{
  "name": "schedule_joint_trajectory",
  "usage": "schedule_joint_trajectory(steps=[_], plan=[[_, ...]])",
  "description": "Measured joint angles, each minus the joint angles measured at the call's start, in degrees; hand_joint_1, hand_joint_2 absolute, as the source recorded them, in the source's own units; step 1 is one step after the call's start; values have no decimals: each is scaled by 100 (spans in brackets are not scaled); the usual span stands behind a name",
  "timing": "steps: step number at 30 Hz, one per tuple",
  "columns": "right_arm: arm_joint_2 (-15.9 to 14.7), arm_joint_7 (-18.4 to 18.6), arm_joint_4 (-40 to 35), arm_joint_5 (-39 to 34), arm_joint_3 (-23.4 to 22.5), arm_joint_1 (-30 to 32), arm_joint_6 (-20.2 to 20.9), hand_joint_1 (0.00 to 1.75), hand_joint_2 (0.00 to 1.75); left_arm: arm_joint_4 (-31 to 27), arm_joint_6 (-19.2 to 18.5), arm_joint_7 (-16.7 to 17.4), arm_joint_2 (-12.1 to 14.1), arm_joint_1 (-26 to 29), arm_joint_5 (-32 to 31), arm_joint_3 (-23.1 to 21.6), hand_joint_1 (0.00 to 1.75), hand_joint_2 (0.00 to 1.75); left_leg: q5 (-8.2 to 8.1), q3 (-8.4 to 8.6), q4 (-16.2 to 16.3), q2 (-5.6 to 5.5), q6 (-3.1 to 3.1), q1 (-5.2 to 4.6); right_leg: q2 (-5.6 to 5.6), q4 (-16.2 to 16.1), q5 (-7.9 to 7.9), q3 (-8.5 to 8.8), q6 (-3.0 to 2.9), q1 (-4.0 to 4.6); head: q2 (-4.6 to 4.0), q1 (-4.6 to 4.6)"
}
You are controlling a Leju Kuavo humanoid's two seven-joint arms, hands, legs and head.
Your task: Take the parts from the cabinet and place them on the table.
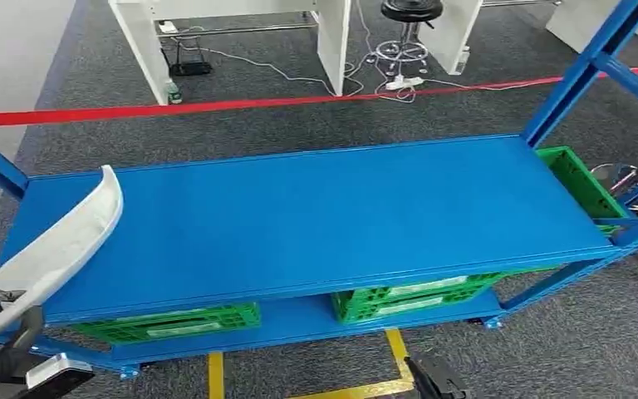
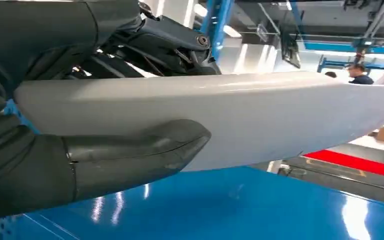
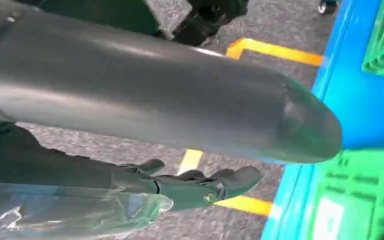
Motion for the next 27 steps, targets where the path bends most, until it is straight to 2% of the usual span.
schedule_joint_trajectory(steps=[1, 2, 3, 5, 6, 7, 8, 9, 10, 11, 12, 13, 14, 15, 16, 17, 18, 19, 20, 21, 22, 23, 24, 25, 26, 27], plan=[[-2, -2, -17, -20, -33, 14, -68, 0, 0, -2, 43, 0, -4, 6, -45, -22, 175, 175, 1, 4, 27, 45, -52, -8, -217, -402, 34, 192, 15, -4, 0, 4], [0, -11, -22, -35, -48, 57, -92, 0, 0, -9, 106, 13, -4, 20, -106, -51, 175, 175, 15, 19, 29, 61, -93, -24, -237, -269, 190, 133, -29, 29, 0, -9], [-5, -22, -31, -37, -77, 93, -127, 0, 0, -13, 231, 55, 4, 28, -134, -116, 175, 175, 29, 32, 50, 89, -132, -21, -199, -272, 174, 26, -98, 41, 0, 2], [-40, -22, -50, -42, -155, 235, -177, 0, 0, -15, 438, 195, 33, 28, -191, -302, 175, 175, 71, 39, 13, 179, -214, -11, -87, -245, 156, -38, -209, 48, 0, -13], [-51, -22, -57, -48, -184, 313, -197, 0, 0, -13, 508, 243, 52, 25, -200, -377, 175, 175, 91, 26, 18, 206, -258, 3, -40, -267, 222, -83, -279, 43, 0, -9], [-72, -20, -59, -55, -227, 373, -221, 0, 0, -13, 563, 284, 85, 15, -228, -460, 175, 175, -121, -20, 100, 48, -301, 24, 5, -268, 279, -131, -324, 28, 0, -16], [-92, -20, -74, -63, -267, 415, -252, 0, 0, -13, 600, 326, 101, 19, -252, -527, 175, 175, -471, -99, 362, -102, -304, 21, 50, -268, 341, -153, -367, 28, 0, -18], [-96, -20, -109, -70, -299, 449, -256, 0, 0, -13, 628, 359, 127, 11, -261, -593, 175, 175, -825, -220, 782, -202, -305, 15, 109, -266, 408, -231, -392, 32, 0, -31], [-105, -20, -124, -70, -323, 470, -262, 0, 0, -13, 639, 374, 146, -9, -268, -654, 175, 175, -1123, -351, 1280, -251, -300, 8, 186, -261, 474, -314, -410, 45, 0, -30], [-107, -20, -131, -70, -345, 500, -271, 0, 0, -13, 650, 391, 164, -36, -285, -709, 175, 175, -1312, -434, 1698, -269, -284, 0, 262, -257, 533, -396, -415, 60, 0, -26], [-116, -20, -148, -70, -378, 541, -276, 0, 0, -11, 661, 435, 181, -63, -309, -772, 175, 175, -1326, -391, 1807, -276, -263, -5, 331, -256, 580, -458, -409, 73, 0, -28], [-123, -20, -155, -70, -398, 573, -278, 0, 0, -11, 667, 452, 192, -78, -314, -809, 175, 175, -1232, -230, 1672, -286, -237, -9, 399, -255, 625, -512, -398, 77, 0, -22], [-127, -20, -157, -70, -411, 594, -278, 0, 0, -11, 672, 459, 205, -86, -316, -844, 175, 175, -1059, 36, 1308, -303, -207, -12, 473, -255, 670, -560, -383, 79, 0, -26], [-127, -20, -160, -70, -424, 609, -278, 0, 0, -11, 678, 459, 227, -89, -322, -866, 175, 175, -872, 401, 760, -363, -176, -17, 554, -255, 717, -607, -364, 78, 0, -24], [-127, -20, -188, -70, -437, 613, -278, 0, 0, -11, 683, 459, 234, -99, -327, -894, 175, 175, -773, 744, 252, -544, -142, -13, 631, -251, 767, -639, -342, 69, 0, -26], [-129, -20, -214, -70, -439, 612, -278, 0, 0, -11, 683, 459, 249, -117, -329, -914, 175, 175, -849, 933, -86, -771, -121, -7, 695, -242, 816, -699, -301, 94, 0, -26], [-136, -20, -223, -70, -450, 614, -278, 0, 0, -11, 689, 463, 256, -117, -329, -931, 175, 175, -774, 884, -33, -725, -144, -9, 762, -265, 880, -702, -273, 85, 0, -13], [-138, -20, -232, -72, -463, 625, -278, 0, 0, -11, 696, 463, 264, -124, -329, -947, 175, 175, -785, 865, -45, -696, -132, -24, 815, -279, 925, -717, -228, 72, 0, -33], [-138, -20, -234, -72, -472, 642, -278, 0, 0, -11, 698, 463, 278, -133, -331, -960, 175, 175, -766, 850, -28, -647, -102, -45, 868, -321, 979, -722, -177, 58, 0, -28], [-153, -17, -234, -72, -481, 675, -278, 0, 0, -11, 698, 463, 280, -139, -329, -978, 175, 175, -697, 833, -64, -570, -44, -20, 937, -361, 1040, -805, -124, 66, 0, -39], [-180, -17, -240, -83, -492, 708, -280, 0, 0, -11, 711, 465, 282, -177, -329, -1015, 175, 175, -641, 784, -81, -472, 3, -3, 695, -285, 934, -820, -126, 78, 0, -22], [-177, 13, -249, -77, -492, 725, -273, 0, 0, -11, 729, 472, 288, -180, -338, -1043, 175, 175, -596, 720, -81, -428, 67, -15, 382, -69, 624, -914, -119, 95, 0, 31], [-179, 41, -273, -48, -502, 727, -267, 0, 0, -11, 798, 496, 301, -176, -346, -1075, 175, 175, -549, 659, -81, -348, 87, -37, 240, 333, 245, -1030, -95, 83, 0, 48], [-179, 77, -302, -24, -522, 722, -258, 0, 0, -11, 843, 551, 317, -182, -355, -1121, 175, 175, -498, 594, -78, -261, 95, -51, 185, 818, -81, -1155, -80, 69, 0, 46], [-179, 114, -321, 4, -527, 717, -256, 0, 0, -11, 890, 577, 341, -197, -362, -1167, 175, 175, -449, 537, -75, -181, 98, -58, 175, 1239, -261, -1241, -60, 66, 0, 48], [-179, 138, -339, 22, -529, 724, -256, 0, 0, -9, 925, 590, 354, -217, -362, -1202, 175, 175, -399, 475, -69, -96, 95, -60, 175, 1510, -261, -1250, -41, 64, 0, 48]])
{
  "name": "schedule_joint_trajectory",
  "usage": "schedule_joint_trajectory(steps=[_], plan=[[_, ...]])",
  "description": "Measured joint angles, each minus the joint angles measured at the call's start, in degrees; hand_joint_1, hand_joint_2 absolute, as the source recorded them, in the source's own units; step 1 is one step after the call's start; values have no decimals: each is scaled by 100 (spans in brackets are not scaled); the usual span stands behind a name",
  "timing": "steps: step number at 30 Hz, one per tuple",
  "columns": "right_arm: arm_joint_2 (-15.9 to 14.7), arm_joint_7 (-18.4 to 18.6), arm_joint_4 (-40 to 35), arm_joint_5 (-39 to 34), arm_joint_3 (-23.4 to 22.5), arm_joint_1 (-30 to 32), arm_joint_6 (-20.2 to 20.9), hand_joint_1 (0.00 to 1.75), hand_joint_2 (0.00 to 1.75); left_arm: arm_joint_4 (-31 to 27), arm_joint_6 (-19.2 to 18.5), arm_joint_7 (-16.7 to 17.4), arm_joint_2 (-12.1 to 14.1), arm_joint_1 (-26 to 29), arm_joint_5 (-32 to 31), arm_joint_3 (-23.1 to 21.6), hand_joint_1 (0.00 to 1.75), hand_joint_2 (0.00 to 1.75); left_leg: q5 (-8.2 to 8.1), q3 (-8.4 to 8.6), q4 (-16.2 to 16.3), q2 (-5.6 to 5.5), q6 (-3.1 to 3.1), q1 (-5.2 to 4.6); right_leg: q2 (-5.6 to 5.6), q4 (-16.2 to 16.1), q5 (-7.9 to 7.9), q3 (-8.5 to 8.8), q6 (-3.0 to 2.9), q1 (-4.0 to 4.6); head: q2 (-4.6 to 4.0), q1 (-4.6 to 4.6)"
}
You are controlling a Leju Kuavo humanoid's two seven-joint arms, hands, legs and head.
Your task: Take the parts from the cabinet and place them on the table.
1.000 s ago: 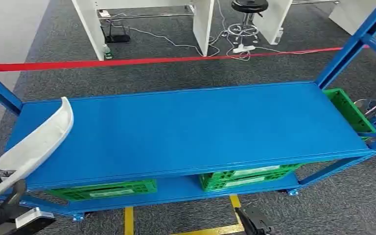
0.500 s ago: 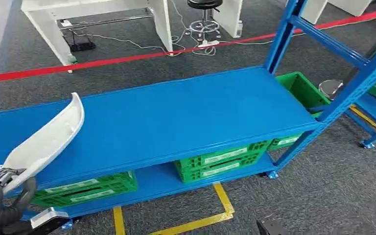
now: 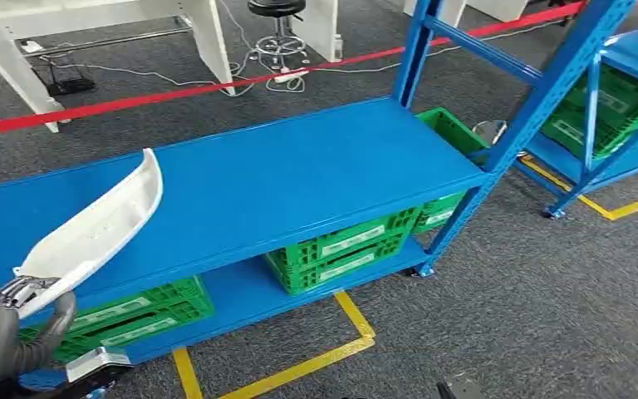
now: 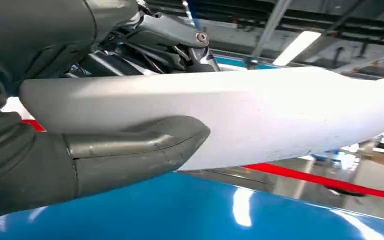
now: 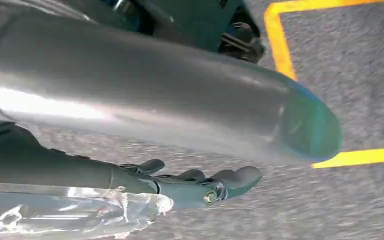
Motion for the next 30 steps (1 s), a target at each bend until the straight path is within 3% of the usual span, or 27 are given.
schedule_joint_trajectory(steps=[1, 2, 3, 4, 5, 6, 7, 8, 9, 10, 11, 12, 14, 15, 16, 17, 18, 19, 20, 21, 23, 24, 25, 26, 27, 29, 30], plan=[[0, 35, -7, 26, -7, 10, 0, 0, 0, 0, 28, 37, 17, -14, 2, -37, 175, 175, 48, -64, 5, 78, -12, -1, -2, 32, 176, 107, 16, -2, 0, 2], [0, 61, -13, 46, -13, 19, 0, 0, 0, 2, 64, 79, 33, -22, 13, -77, 175, 175, 93, -122, 9, 152, -32, -1, -19, -185, 413, 338, 23, -5, 0, 0], [0, 87, -39, 63, -22, 33, 0, 0, 0, 2, 107, 101, 52, -25, 37, -101, 175, 175, 131, -170, 12, 225, -55, -1, -81, -630, 600, 696, 24, -10, 0, 2], [0, 94, -65, 74, -31, 36, 0, 0, 0, 2, 148, 127, 63, -30, 50, -118, 175, 175, 164, -198, 25, 284, -83, -1, -232, -1186, 636, 1119, 32, -14, 0, 0], [0, 105, -98, 87, -35, 19, 2, 0, 0, 2, 188, 162, 81, -28, 52, -138, 175, 175, 187, -219, 36, 346, -120, -33, -429, -1733, 403, 1488, 45, 8, 0, 8], [0, 107, -131, 109, -40, -4, 7, 0, 0, 4, 221, 193, 109, -31, 70, -138, 175, 175, 218, -234, 57, 407, -158, -42, -397, -2032, 335, 1642, -45, 56, 0, 0], [0, 133, -149, 142, -42, -1, 24, 0, 0, 4, 257, 212, 146, -42, 113, -145, 175, 175, 269, -225, 56, 479, -177, -43, -355, -2000, 375, 1500, -87, 56, 0, -31], [0, 157, -155, 170, -46, 9, 39, 0, 0, 7, 293, 245, 162, -63, 161, -158, 175, 175, 302, -227, 51, 529, -205, -22, -296, -1967, 389, 1467, -125, 77, 0, -28], [0, 172, -157, 194, -48, 34, 65, 0, 0, 9, 297, 265, 172, -79, 259, -173, 175, 175, 327, -231, 47, 592, -242, -14, -244, -1972, 420, 1430, -201, 83, 0, -11], [0, 188, -160, 218, -48, 49, 83, 0, 0, 20, 299, 269, 190, -80, 362, -173, 175, 175, 267, -253, 74, 460, -295, 13, -210, -1995, 491, 1381, -278, 48, 0, -24], [0, 199, -162, 254, -50, 46, 90, 0, 0, 28, 300, 254, 210, -75, 440, -173, 175, 175, -30, -302, 215, 114, -339, 18, -164, -1995, 557, 1305, -319, 43, 0, -26], [-2, 203, -171, 269, -55, 23, 90, 0, 0, 37, 306, 223, 219, -64, 512, -169, 175, 175, -391, -391, 533, -73, -350, 19, -116, -1993, 630, 1230, -359, 43, 0, -33], [7, 203, -190, 282, -59, -36, 101, 0, 0, 72, 306, 147, 234, -70, 605, -153, 175, 175, -995, -636, 1472, -185, -342, 10, 45, -1975, 806, 1055, -379, 54, 0, -39], [7, 203, -190, 286, -59, -35, 105, 0, 0, 87, 306, 138, 236, -73, 619, -151, 175, 175, -1055, -666, 1752, -196, -331, 7, 113, -1968, 872, 962, -371, 59, 0, -40], [9, 205, -190, 286, -59, -23, 105, 0, 0, 103, 306, 136, 241, -74, 636, -149, 175, 175, -955, -587, 1775, -199, -316, 5, 177, -1962, 936, 870, -358, 59, 0, -39], [7, 205, -190, 286, -59, -13, 105, 0, 0, 114, 306, 136, 243, -75, 647, -145, 175, 175, -761, -415, 1580, -206, -303, 6, 242, -1955, 998, 791, -346, 57, 0, -39], [7, 208, -190, 286, -61, -12, 105, 0, 0, 125, 306, 136, 245, -80, 649, -136, 175, 175, -526, -136, 1169, -221, -287, 11, 314, -1949, 1064, 710, -336, 51, 0, -39], [9, 205, -190, 286, -61, -22, 105, 0, 0, 129, 306, 136, 249, -86, 649, -134, 175, 175, -362, 203, 638, -323, -275, 21, 392, -1939, 1132, 636, -310, 38, 0, -39], [13, 205, -197, 286, -61, -32, 105, 0, 0, 131, 304, 131, 251, -96, 656, -132, 175, 175, -429, 512, 146, -607, -259, 36, 456, -1926, 1193, 570, -272, 33, 0, -42], [13, 205, -199, 288, -61, -50, 105, 0, 0, 133, 300, 114, 254, -96, 689, -129, 175, 175, -496, 651, -145, -689, -232, 51, 527, -1904, 1249, 510, -236, 63, 0, -37], [13, 192, -199, 299, -64, -43, 107, 0, 0, 157, 291, 17, 251, -108, 835, -114, 175, 175, -478, 563, -75, -583, -200, 20, 636, -1955, 1384, 480, -166, 48, 0, -44], [13, 192, -192, 304, -64, -17, 114, 0, 0, 173, 278, -56, 245, -126, 924, -103, 175, 175, -441, 538, -57, -518, -147, -5, 703, -1990, 1456, 465, -117, 39, 0, -28], [11, 190, -177, 308, -68, 2, 116, 0, 0, 190, 249, -92, 225, -151, 982, -83, 175, 175, -361, 486, -83, -400, -78, 50, 668, -1982, 1469, 416, -95, 23, 0, -39], [13, 188, -175, 315, -70, 15, 118, 0, 0, 206, 188, -129, 199, -176, 1052, -62, 175, 175, -306, 428, -80, -344, -21, 25, 349, -1844, 1206, 347, -86, 69, 0, 0], [22, 183, -173, 321, -68, 4, 125, 0, 0, 214, 116, -166, 177, -162, 1130, -18, 175, 175, -254, 367, -79, -268, 23, 5, 164, -1530, 838, 231, -73, 67, 0, 48], [35, 159, -173, 326, -64, -36, 123, 0, 0, 247, -88, -219, 118, -163, 1274, 87, 175, 175, -133, 224, -66, -110, 33, -30, 7, -569, 202, 5, -46, 53, 0, 44], [37, 153, -173, 323, -66, -43, 120, 0, 0, 269, -185, -269, 86, -164, 1367, 141, 175, 175, -74, 138, -62, -25, 30, -40, -4, -148, 83, -53, -34, 48, 0, 41]])
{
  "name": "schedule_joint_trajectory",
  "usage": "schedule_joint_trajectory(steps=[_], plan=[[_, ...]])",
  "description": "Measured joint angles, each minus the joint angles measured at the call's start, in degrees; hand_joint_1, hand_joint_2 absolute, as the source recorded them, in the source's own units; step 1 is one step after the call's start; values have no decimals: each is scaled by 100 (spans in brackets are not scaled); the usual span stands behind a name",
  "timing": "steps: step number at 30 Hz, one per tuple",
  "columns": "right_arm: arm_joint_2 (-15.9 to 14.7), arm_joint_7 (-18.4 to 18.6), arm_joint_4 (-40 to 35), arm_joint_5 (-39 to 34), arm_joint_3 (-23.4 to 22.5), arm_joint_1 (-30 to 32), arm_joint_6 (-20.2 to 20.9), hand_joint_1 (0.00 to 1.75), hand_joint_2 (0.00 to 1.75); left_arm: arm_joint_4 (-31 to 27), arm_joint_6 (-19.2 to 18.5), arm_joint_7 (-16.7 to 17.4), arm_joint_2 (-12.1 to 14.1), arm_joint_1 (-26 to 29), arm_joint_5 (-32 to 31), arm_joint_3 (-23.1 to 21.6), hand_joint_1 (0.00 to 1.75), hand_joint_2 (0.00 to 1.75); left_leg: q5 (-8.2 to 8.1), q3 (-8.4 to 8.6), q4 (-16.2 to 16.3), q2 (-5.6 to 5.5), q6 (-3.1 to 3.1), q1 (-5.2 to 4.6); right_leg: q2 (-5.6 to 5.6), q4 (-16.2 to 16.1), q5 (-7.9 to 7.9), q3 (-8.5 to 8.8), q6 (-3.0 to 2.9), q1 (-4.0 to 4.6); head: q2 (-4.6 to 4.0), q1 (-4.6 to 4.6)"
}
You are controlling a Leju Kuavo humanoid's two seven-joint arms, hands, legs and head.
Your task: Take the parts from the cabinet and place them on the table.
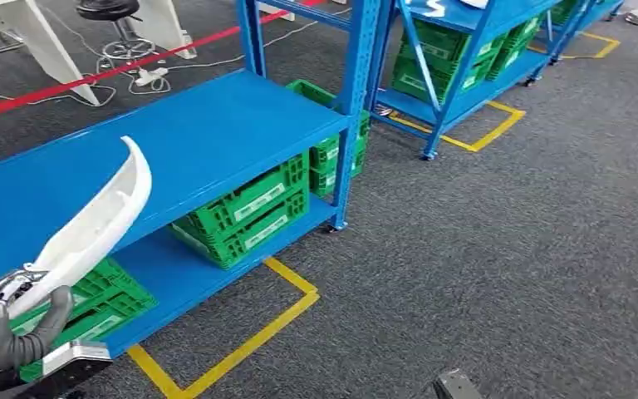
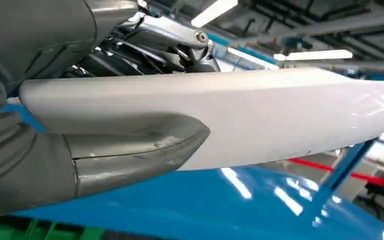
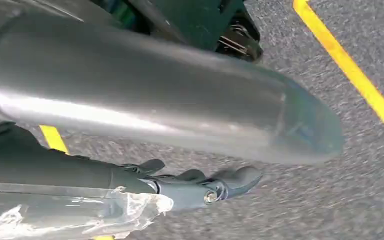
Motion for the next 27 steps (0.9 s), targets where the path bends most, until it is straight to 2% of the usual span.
schedule_joint_trajectory(steps=[1, 2, 3, 4, 5, 6, 7, 8, 9, 10, 11, 12, 13, 14, 15, 16, 17, 18, 19, 20, 21, 22, 23, 25, 26, 27], plan=[[0, -2, 0, 0, 0, 4, -7, 0, 0, 22, -102, -44, -25, -5, 104, 57, 175, 175, 50, -76, 0, 75, -4, -7, -1, 154, 85, 47, 5, -2, 0, 0], [0, -2, 0, -2, -2, 18, -18, 0, 0, 40, -211, -97, -57, -8, 227, 106, 175, 175, 96, -148, 1, 153, -15, -12, -7, 70, 294, 221, 5, -3, 0, 0], [0, -2, 0, -2, -5, 28, -22, 0, 0, 63, -319, -157, -96, -9, 359, 175, 175, 175, 132, -214, 1, 216, -31, -13, -35, -238, 498, 493, -4, -2, 0, 2], [0, -2, 0, -2, -7, 30, -24, 0, 0, 81, -390, -206, -133, -12, 432, 232, 175, 175, 176, -265, 1, 277, -53, -15, -115, -767, 620, 895, -19, -1, 0, -2], [2, -7, -2, -2, -7, 24, -29, 0, 0, 98, -453, -245, -158, -19, 484, 287, 175, 175, 206, -276, 12, 332, -77, -24, -332, -1339, 571, 1333, -39, 15, 0, 0], [7, -9, -6, -2, -9, 2, -33, 0, 0, 116, -522, -289, -190, -11, 519, 354, 175, 175, 228, -296, 18, 396, -109, -40, -583, -1865, 356, 1731, -44, 70, 0, 2], [7, -17, -7, -9, -20, -18, -42, 0, 0, 133, -578, -326, -213, -24, 554, 403, 175, 175, 270, -290, 19, 474, -149, -39, -531, -2010, 311, 1758, -105, 96, 0, -17], [9, -26, -7, -20, -26, -4, -44, 0, 0, 155, -654, -354, -247, -42, 561, 451, 175, 175, 301, -288, 17, 557, -169, -25, -471, -2012, 338, 1649, -127, 111, 0, 11], [9, -28, 0, -26, -41, 17, -48, 0, 0, 170, -730, -381, -271, -53, 580, 470, 175, 175, 317, -288, 7, 617, -195, -8, -405, -2005, 350, 1608, -164, 125, 0, -4], [9, -42, 4, -37, -61, 49, -50, 0, 0, 188, -847, -381, -285, -67, 642, 488, 175, 175, 318, -294, 15, 636, -227, -4, -336, -2047, 402, 1596, -236, 114, 0, 16], [15, -55, 9, -39, -77, 71, -50, 0, 0, 214, -956, -372, -291, -86, 701, 508, 175, 175, 196, -341, 94, 304, -286, 24, -287, -2054, 452, 1617, -276, 83, 0, 2], [13, -63, 15, -39, -94, 61, -53, 0, 0, 232, -1051, -361, -300, -83, 787, 529, 175, 175, -65, -445, 369, 37, -303, 30, -222, -2043, 497, 1576, -325, 79, 0, -26], [15, -74, 17, -44, -112, 47, -61, 0, 0, 256, -1140, -328, -304, -90, 869, 569, 175, 175, -355, -618, 835, -89, -315, 37, -151, -2040, 540, 1533, -356, 78, 0, -28], [22, -87, 17, -48, -118, 39, -61, 0, 0, 291, -1207, -300, -319, -102, 924, 610, 175, 175, -585, -804, 1321, -139, -325, 36, -75, -2036, 570, 1493, -368, 80, 0, -41], [24, -87, 20, -48, -123, 46, -64, 0, 0, 328, -1229, -302, -343, -116, 943, 634, 175, 175, -722, -959, 1712, -162, -329, 36, 7, -2032, 597, 1454, -363, 83, 0, -37], [24, -87, 24, -46, -127, 70, -77, 0, 0, 359, -1229, -302, -361, -133, 943, 639, 175, 175, -718, -1010, 1860, -169, -335, 37, 80, -2022, 617, 1420, -359, 82, 0, -37], [24, -87, 24, -44, -134, 110, -98, 0, 0, 385, -1220, -304, -387, -155, 915, 639, 175, 175, -558, -917, 1734, -170, -338, 47, 160, -2003, 629, 1393, -348, 74, 0, -44], [24, -87, 24, -41, -142, 140, -116, 0, 0, 405, -1214, -306, -407, -177, 904, 639, 175, 175, -310, -724, 1374, -178, -344, 64, 239, -1974, 633, 1368, -340, 62, 0, -35], [24, -87, 24, -42, -155, 161, -123, 0, 0, 420, -1212, -310, -422, -194, 899, 639, 175, 175, -41, -455, 869, -218, -359, 91, 317, -1933, 624, 1354, -326, 44, 0, -41], [26, -87, 24, -44, -175, 170, -140, 0, 0, 435, -1212, -315, -431, -208, 895, 639, 175, 175, 139, -225, 409, -390, -397, 139, 384, -1887, 604, 1314, -295, 36, 0, -41], [22, -83, 24, -55, -210, 167, -157, 0, 0, 457, -1214, -315, -444, -230, 899, 634, 175, 175, 40, -101, 281, -679, -428, 166, 452, -1820, 588, 1185, -251, 62, 0, -56], [22, -72, 22, -59, -245, 163, -164, 0, 0, 477, -1216, -282, -453, -236, 913, 634, 175, 175, 36, -147, 260, -676, -396, 178, 530, -1764, 604, 1137, -228, 60, 0, -48], [22, -59, 18, -63, -278, 180, -173, 0, 0, 494, -1223, -202, -466, -259, 910, 632, 175, 175, -54, -153, 199, -614, -367, 177, 598, -1708, 612, 1101, -205, 51, 0, -50], [22, -2, 9, -61, -335, 260, -182, 0, 0, 522, -1222, -94, -488, -314, 908, 630, 175, 175, -49, -190, 231, -499, -294, 165, 702, -1703, 636, 1044, -145, 25, 2, -59], [24, 2, 4, -57, -370, 304, -186, 0, 0, 531, -1216, -63, -508, -348, 908, 634, 175, 175, -43, -177, 212, -421, -243, 178, 532, -1643, 581, 985, -123, 28, 2, -50], [31, 11, -15, -52, -376, 320, -186, 0, 0, 542, -1218, -61, -527, -370, 904, 634, 175, 175, -40, -177, 212, -373, -205, 165, 219, -1421, 436, 882, -88, 50, 2, 9]])
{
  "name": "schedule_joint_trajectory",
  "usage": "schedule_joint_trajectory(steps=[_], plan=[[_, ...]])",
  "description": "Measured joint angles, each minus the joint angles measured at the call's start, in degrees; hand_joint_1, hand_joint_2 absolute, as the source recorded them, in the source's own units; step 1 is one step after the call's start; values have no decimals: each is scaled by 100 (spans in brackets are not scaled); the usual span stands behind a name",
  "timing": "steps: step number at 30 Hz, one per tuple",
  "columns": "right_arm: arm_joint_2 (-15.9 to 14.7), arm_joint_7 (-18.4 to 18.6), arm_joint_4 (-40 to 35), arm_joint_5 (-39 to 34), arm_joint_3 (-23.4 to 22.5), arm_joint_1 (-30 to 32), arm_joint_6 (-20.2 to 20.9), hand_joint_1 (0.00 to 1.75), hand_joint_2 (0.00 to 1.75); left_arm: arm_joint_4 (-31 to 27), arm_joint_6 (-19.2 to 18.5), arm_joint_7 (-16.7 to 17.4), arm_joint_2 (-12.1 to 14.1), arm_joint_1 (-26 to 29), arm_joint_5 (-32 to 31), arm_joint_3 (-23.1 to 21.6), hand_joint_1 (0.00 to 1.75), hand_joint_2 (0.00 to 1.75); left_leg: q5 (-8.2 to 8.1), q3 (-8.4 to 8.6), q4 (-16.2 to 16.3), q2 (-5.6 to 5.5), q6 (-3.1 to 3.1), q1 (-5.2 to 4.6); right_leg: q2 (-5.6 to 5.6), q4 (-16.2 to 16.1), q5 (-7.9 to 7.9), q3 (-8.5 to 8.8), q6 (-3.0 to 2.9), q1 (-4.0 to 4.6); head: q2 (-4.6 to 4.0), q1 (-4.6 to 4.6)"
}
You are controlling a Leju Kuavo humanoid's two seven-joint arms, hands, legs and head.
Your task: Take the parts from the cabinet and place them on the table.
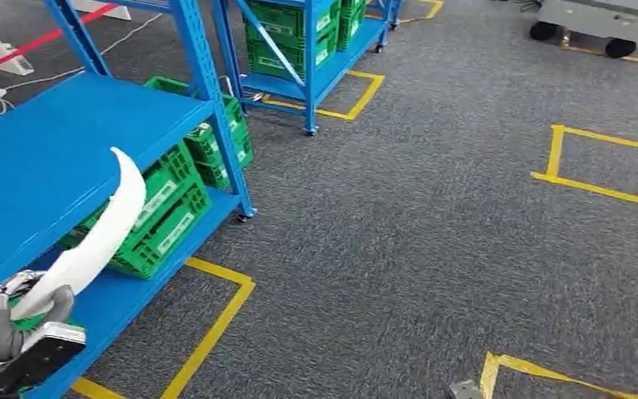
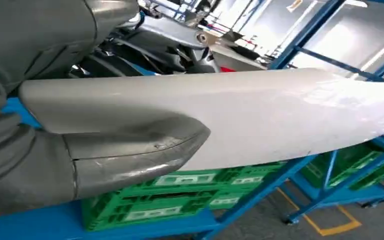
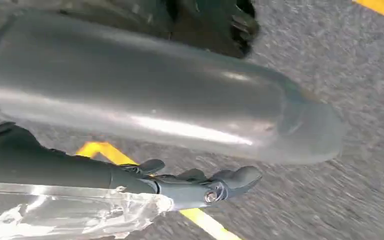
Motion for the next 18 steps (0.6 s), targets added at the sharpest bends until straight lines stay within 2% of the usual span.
schedule_joint_trajectory(steps=[1, 2, 3, 4, 5, 6, 7, 8, 9, 10, 12, 13, 14, 15, 16, 17, 18], plan=[[2, 0, -11, 2, -7, -15, 0, 0, 0, 0, 2, 0, -9, -5, 0, 2, 175, 175, 4, -6, 0, 83, 20, -17, -143, 431, -221, -209, 24, -7, 0, 13], [2, 4, -24, 2, -26, -31, 0, 0, 0, 7, 2, 2, -11, -10, 0, 7, 175, 175, 3, -7, 0, 178, 25, -34, -203, 994, -462, -469, 37, -17, 0, 2], [2, 6, -33, 7, -37, -35, 0, 0, 0, 18, 2, 2, -15, -20, 7, 7, 175, 175, -2, -7, 0, 261, 37, -46, -218, 1423, -613, -665, 45, -24, 0, 11], [2, 17, -42, 13, -46, -23, 0, 0, 0, 35, 4, 2, -31, -33, 33, 7, 175, 175, -2, -3, 1, 336, 41, -55, -219, 1641, -634, -768, 46, -27, 0, 7], [2, 28, -55, 18, -57, -2, 7, 0, 0, 48, 15, 2, -44, -45, 64, 7, 175, 175, -3, 2, 1, 402, 42, -63, -221, 1546, -521, -714, 42, -27, 0, 7], [2, 33, -59, 31, -72, 15, 11, 0, 0, 57, 26, 0, -57, -59, 90, 7, 175, 175, -3, 6, 1, 457, 42, -67, -234, 1205, -317, -539, 29, -27, 0, 7], [2, 39, -72, 44, -76, 32, 24, 0, 0, 66, 26, 0, -70, -74, 135, 7, 175, 175, -4, 15, 1, 517, 40, -69, -286, 650, -55, -247, 11, -23, 0, 7], [4, 39, -90, 57, -81, 39, 26, 0, 0, 72, 13, 2, -74, -89, 159, 11, 175, 175, -9, 29, 1, 566, 33, -71, -422, 107, 158, 56, 1, -22, 0, 7], [7, 37, -92, 66, -87, 22, 31, 0, 0, 77, -15, 9, -74, -97, 193, 13, 175, 175, -14, 35, 1, 602, 22, -104, -707, -196, 95, 204, 24, 20, 0, 11], [11, 24, -92, 72, -98, 6, 35, 0, 0, 79, -70, 35, -74, -100, 241, 15, 175, 175, -18, 21, 21, 639, -2, -138, -611, -216, 139, 230, -27, 26, 0, -9], [15, 2, -90, 81, -149, 32, 33, 0, 0, 88, -171, 118, -74, -113, 328, 20, 175, 175, 15, 29, -2, 731, -54, -129, -507, -200, 156, 160, -64, 49, 0, -7], [15, 4, -90, 87, -171, 56, 33, 0, 0, 92, -195, 140, -83, -123, 365, 24, 175, 175, 22, 41, -21, 787, -91, -117, -448, -210, 172, 99, -108, 61, -2, 0], [17, 11, -94, 109, -183, 75, 33, 0, 0, 94, -225, 157, -79, -141, 374, 28, 175, 175, -33, 24, 8, 685, -145, -89, -393, -274, 223, 175, -180, 16, 0, 0], [33, 24, -107, 129, -184, 85, 35, 0, 0, 96, -240, 173, -79, -146, 391, 37, 175, 175, -170, -24, 142, 442, -156, -90, -346, -282, 252, 165, -218, 17, 0, -9], [31, 28, -120, 142, -195, 87, 33, 0, 0, 96, -243, 170, -77, -145, 418, 61, 175, 175, -384, -151, 447, 310, -157, -94, -292, -283, 270, 149, -246, 17, 0, -13], [33, 35, -140, 157, -223, 87, 33, 0, 0, 101, -249, 168, -72, -144, 424, 96, 175, 175, -647, -374, 954, 243, -162, -93, -226, -283, 282, 127, -264, 21, 0, -26], [33, 41, -149, 172, -238, 90, 41, 0, 0, 116, -267, 157, -74, -143, 435, 118, 175, 175, -844, -602, 1452, 216, -162, -98, -152, -282, 296, 107, -280, 30, 0, -26]])
